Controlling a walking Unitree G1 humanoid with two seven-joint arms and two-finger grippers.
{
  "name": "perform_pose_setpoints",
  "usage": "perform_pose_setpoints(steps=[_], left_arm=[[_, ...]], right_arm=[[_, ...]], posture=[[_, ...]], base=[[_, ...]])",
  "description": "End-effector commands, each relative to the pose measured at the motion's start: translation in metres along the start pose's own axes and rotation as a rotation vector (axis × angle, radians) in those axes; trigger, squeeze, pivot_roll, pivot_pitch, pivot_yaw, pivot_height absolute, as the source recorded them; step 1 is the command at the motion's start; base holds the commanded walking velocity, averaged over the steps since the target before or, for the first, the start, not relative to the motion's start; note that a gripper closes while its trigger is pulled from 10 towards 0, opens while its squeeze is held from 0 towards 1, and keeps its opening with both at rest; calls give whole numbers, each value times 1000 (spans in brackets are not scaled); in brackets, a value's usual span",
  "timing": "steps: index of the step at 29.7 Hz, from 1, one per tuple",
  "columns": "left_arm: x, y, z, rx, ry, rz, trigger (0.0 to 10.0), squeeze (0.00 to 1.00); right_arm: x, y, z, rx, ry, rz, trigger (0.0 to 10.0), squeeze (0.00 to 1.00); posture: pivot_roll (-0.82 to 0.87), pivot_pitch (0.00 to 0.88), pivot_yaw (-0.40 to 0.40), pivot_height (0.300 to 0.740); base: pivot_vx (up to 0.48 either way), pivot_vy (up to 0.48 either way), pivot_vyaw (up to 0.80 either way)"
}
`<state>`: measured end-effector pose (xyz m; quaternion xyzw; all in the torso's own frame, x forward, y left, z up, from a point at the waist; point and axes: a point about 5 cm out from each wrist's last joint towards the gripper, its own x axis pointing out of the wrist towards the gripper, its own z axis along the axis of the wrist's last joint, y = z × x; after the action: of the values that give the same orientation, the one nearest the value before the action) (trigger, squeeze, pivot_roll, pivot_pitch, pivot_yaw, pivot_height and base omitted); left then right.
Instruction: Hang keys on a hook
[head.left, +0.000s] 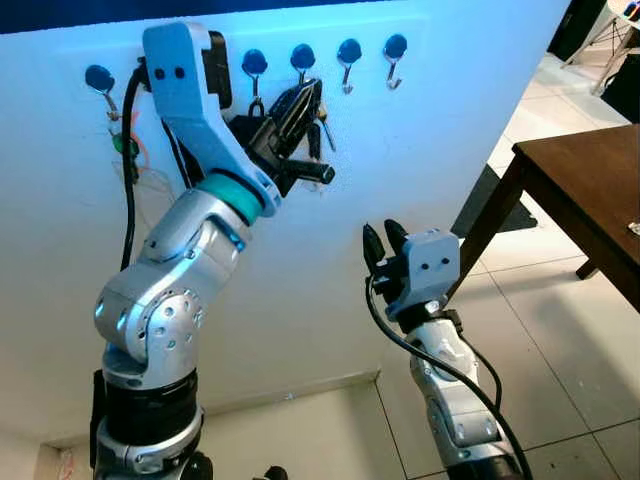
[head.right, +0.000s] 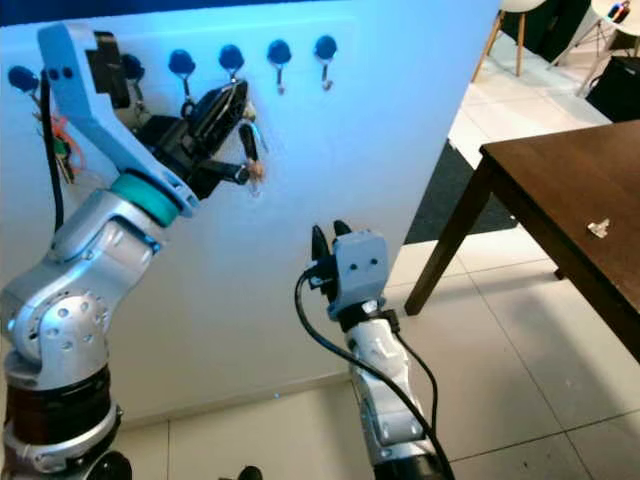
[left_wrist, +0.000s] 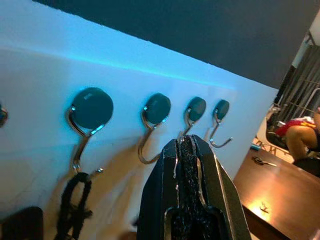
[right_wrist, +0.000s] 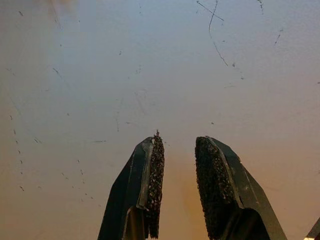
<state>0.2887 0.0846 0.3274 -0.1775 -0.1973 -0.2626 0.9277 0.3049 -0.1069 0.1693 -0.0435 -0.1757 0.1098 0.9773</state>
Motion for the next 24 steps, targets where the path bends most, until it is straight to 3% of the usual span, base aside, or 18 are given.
perform_pose_setpoints(steps=[1,24], left_arm=[[2,2,1,8,-10,22,10000,0],[-1,5,-6,44,29,36,10000,0]], right_arm=[[0,2,-1,5,7,4,10000,0],[0,1,0,5,5,3,10000,0]], posture=[[-16,86,114,740],[-12,90,114,740]], base=[[0,0,0],[0,0,0]])
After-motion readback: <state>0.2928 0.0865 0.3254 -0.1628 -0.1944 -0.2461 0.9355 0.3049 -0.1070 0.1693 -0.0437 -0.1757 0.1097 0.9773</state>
